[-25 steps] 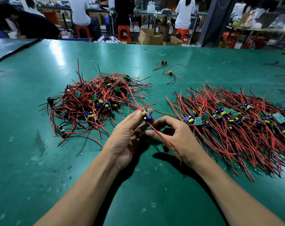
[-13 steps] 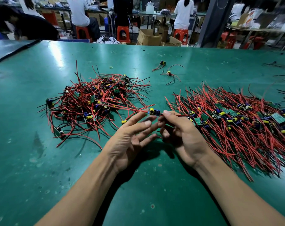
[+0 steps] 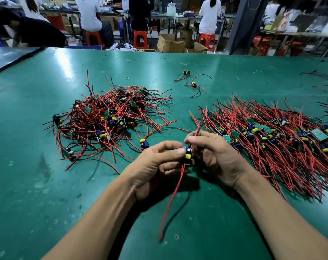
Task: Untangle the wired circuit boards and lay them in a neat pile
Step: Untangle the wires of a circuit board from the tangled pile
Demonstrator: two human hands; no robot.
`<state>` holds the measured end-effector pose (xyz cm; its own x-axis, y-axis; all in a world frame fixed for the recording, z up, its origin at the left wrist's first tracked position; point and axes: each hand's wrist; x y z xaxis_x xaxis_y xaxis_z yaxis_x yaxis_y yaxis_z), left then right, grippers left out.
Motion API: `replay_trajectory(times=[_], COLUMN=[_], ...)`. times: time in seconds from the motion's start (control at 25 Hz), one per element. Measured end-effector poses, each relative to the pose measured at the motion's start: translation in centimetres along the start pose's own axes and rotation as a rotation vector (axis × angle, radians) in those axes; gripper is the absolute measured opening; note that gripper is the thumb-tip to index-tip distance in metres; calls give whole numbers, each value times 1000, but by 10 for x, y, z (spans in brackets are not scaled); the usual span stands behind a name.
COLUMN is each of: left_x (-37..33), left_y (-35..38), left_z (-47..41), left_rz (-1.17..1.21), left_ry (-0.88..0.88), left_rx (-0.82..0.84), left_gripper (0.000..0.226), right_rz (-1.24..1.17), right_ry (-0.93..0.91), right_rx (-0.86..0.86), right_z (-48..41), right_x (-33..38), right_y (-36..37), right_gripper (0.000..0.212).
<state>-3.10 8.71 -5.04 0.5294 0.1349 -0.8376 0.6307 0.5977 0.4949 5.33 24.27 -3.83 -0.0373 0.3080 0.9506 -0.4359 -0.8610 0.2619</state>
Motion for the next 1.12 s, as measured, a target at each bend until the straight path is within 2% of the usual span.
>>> replay_trajectory(times=[0.08,0.24,0.4,0.48,0.68,0.88,1.12], left_x=[-2,-2,0,2,5,7,5], left_y=[1,7,11,13,18,19,19], left_z=[0,1,1,1,1,-1,2], left_rz=[-38,-118,-157,-169,-270,-318,-304], left_ry=[11,2,39,55,137,112,72], left_rx=[-13,-10,-94,-133,-243,-332,-292], left_gripper=[25,33,13,13,17,16,14], right_rz=[33,42,37,22,67,126,185], right_ry=[-7,31,33,48,50,70,2], right_rx=[-4,111,149,173,143,75,7], right_z=[-2,0,0,1,-1,-5,-8], right_x=[-2,-4,-5,-7,-10,-12,-17], right_y=[-1,2,5,6,4,4,0], right_gripper=[11,27,28,28,27,21,17])
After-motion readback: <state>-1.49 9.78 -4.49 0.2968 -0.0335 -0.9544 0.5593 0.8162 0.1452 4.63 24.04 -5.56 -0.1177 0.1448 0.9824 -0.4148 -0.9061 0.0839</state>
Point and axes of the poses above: each hand's wrist, its own z-axis away from the middle knuckle, its own y-axis out of the palm, x = y × z, and after that the axes turned 6 degrees about -x, right-handed
